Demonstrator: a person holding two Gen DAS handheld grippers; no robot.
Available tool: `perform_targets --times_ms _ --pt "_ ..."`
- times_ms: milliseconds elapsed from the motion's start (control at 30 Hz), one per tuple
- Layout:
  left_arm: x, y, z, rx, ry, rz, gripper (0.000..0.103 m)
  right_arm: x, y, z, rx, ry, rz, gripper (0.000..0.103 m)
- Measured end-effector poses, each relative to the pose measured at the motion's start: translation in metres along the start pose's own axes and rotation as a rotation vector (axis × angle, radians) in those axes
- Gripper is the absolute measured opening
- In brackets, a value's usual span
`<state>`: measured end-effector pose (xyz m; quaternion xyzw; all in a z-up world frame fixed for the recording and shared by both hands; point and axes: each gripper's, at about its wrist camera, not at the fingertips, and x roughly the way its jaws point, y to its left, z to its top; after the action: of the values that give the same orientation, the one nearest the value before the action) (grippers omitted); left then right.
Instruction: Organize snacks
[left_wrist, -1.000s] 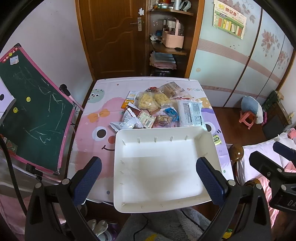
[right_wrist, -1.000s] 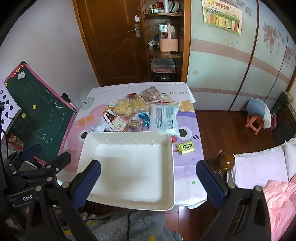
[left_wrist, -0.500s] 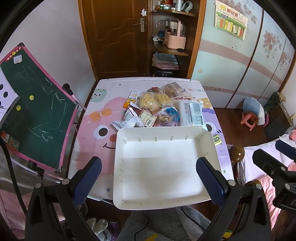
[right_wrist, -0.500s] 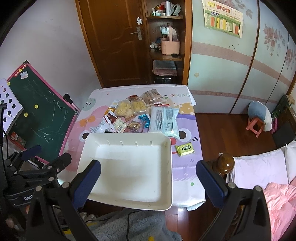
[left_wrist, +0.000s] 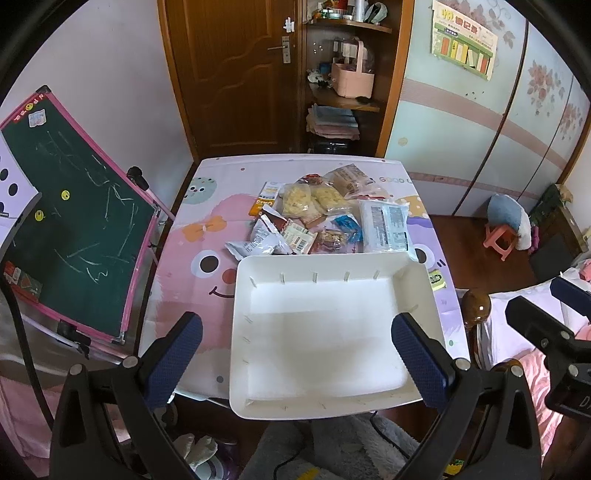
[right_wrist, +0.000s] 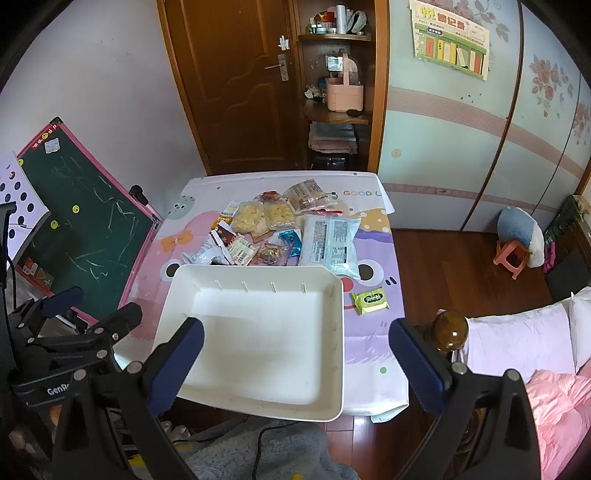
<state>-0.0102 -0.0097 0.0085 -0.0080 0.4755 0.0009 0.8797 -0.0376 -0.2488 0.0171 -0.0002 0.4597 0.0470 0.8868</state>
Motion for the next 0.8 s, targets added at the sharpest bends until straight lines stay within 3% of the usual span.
perform_targets --times_ms 433,600,800 --pt "0.021 0.018 0.052 0.059 -0.098 0.018 0.102 0.034 -0.004 0.04 0.048 0.043 -0.026 0.1" --pt "0.043 0.033 0.089 0.078 -0.069 -0.038 0.102 0.055 -0.017 0.06 0.109 0.084 -0.023 0.1" --pt "0.085 0.046 0.121 0.13 -0.054 -0.042 0.102 0.081 -0.039 0.089 0.18 0.107 -0.048 0.1"
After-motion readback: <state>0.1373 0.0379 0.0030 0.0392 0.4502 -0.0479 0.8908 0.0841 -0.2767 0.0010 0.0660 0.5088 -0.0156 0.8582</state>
